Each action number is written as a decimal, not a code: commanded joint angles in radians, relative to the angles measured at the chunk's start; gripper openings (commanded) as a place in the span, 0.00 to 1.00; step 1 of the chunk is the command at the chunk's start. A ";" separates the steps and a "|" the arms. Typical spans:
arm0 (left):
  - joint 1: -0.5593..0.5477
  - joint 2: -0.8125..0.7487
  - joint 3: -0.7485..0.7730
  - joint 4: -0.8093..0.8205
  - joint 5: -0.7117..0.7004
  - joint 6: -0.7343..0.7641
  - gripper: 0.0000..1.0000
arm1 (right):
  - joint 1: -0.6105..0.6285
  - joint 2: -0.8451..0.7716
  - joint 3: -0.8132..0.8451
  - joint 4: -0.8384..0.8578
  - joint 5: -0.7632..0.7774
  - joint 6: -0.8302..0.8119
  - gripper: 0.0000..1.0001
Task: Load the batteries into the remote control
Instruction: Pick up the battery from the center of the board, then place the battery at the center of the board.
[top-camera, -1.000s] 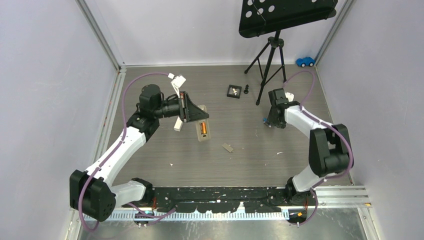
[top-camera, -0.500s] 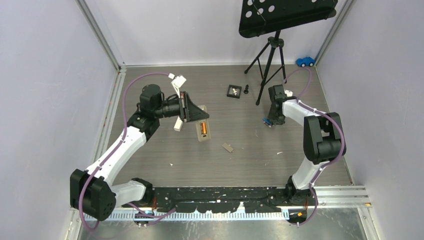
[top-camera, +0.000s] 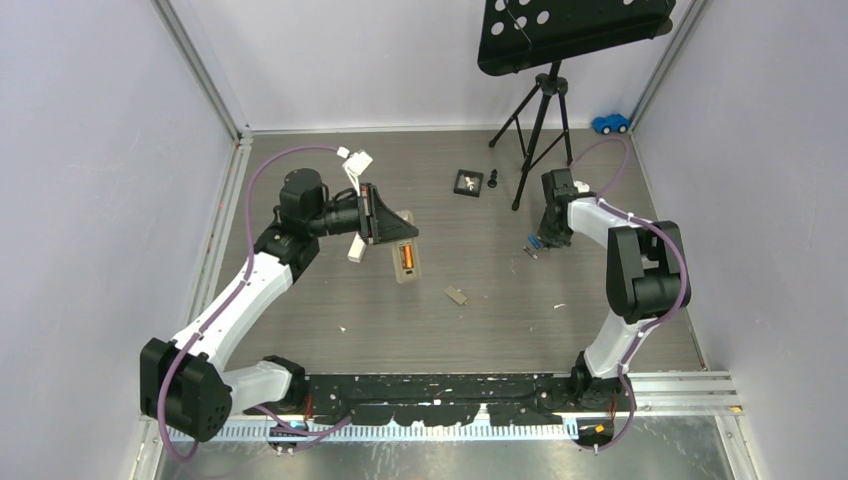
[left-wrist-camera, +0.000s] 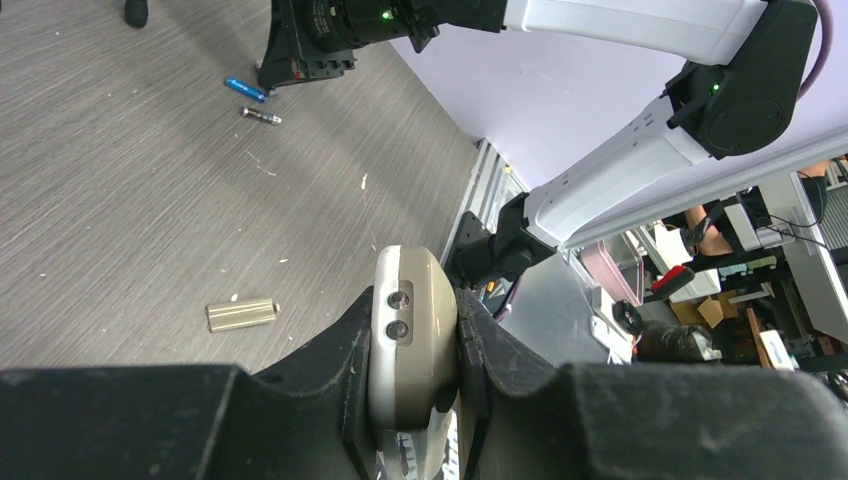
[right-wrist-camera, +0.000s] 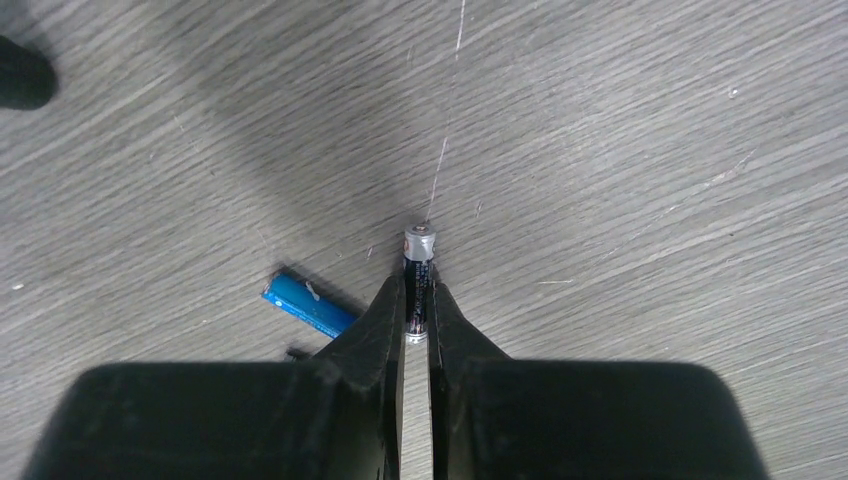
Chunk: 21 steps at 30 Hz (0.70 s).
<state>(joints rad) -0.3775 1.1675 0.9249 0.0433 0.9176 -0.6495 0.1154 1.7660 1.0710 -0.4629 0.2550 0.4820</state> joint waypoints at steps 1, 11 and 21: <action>0.000 -0.014 0.002 0.016 0.014 -0.005 0.00 | -0.008 -0.065 -0.004 0.011 0.004 0.070 0.07; 0.000 -0.015 -0.020 -0.014 -0.098 -0.011 0.00 | 0.146 -0.436 -0.255 0.140 -0.048 0.482 0.06; 0.000 -0.031 -0.065 -0.002 -0.125 -0.017 0.00 | 0.639 -0.565 -0.440 0.043 0.328 1.183 0.01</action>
<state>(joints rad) -0.3775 1.1675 0.8791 0.0032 0.7925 -0.6544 0.6376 1.2785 0.7002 -0.3759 0.3355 1.2751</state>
